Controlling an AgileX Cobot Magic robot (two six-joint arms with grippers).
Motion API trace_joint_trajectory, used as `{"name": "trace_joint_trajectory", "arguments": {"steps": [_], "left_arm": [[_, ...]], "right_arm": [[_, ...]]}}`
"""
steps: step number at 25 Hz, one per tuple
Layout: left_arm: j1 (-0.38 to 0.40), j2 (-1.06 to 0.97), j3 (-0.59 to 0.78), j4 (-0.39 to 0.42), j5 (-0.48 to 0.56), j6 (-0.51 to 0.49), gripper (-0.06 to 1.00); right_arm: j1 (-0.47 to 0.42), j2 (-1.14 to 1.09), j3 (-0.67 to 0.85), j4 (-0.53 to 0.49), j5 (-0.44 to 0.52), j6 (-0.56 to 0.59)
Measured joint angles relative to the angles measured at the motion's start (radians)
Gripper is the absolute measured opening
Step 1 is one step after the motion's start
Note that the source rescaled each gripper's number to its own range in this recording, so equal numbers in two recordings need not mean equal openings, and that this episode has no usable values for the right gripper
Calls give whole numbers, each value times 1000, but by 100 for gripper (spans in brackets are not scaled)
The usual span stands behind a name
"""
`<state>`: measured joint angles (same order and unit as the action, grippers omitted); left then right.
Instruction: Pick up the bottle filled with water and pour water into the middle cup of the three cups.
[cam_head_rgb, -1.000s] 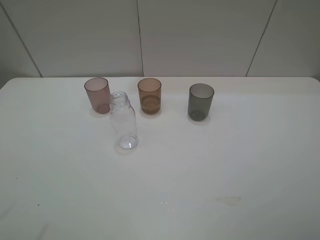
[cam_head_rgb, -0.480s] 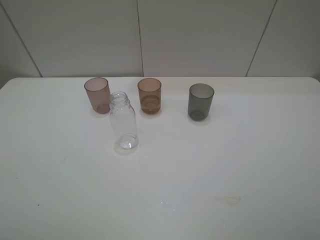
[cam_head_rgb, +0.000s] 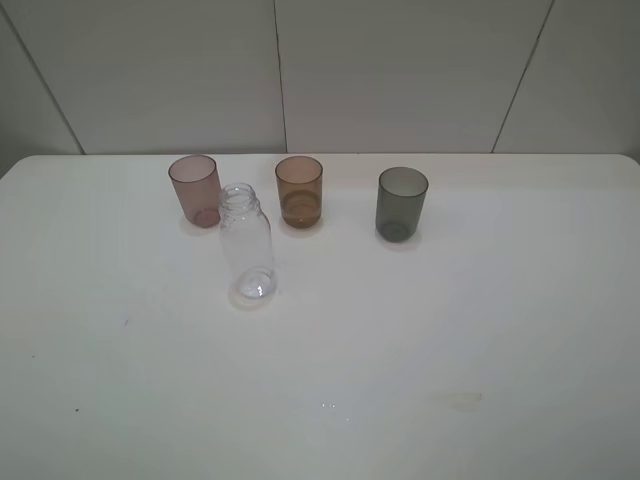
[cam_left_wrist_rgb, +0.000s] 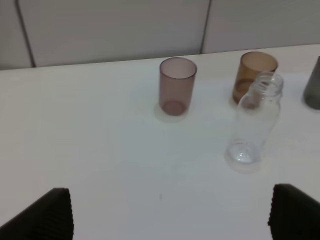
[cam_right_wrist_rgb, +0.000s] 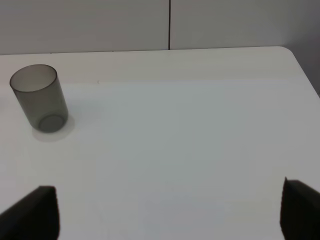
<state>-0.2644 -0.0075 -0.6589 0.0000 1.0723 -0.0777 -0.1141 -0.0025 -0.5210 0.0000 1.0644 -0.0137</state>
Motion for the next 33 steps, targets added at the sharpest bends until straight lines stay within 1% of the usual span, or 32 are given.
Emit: {"name": "trace_joint_trajectory", "arguments": {"steps": [4,8,12,24,26,31,33], "left_arm": [[0,0,83,-17,-50,0,100],[0,0,122,-22,-67,1,100],[0,1,152,0,-24,27,100],[3,1,156,0,-17,31,100],[31,1,156,0,-17,31,100],[175,1,156,0,-15,33,100],[211,1,156,0,-15,34,100]], "right_arm": [[0,0,0,0,0,0],[0,0,0,0,0,0],[0,0,0,0,0,0],[0,0,0,0,0,0],[0,0,0,0,0,0],[0,0,0,0,0,0],[0,0,0,0,0,0]]}}
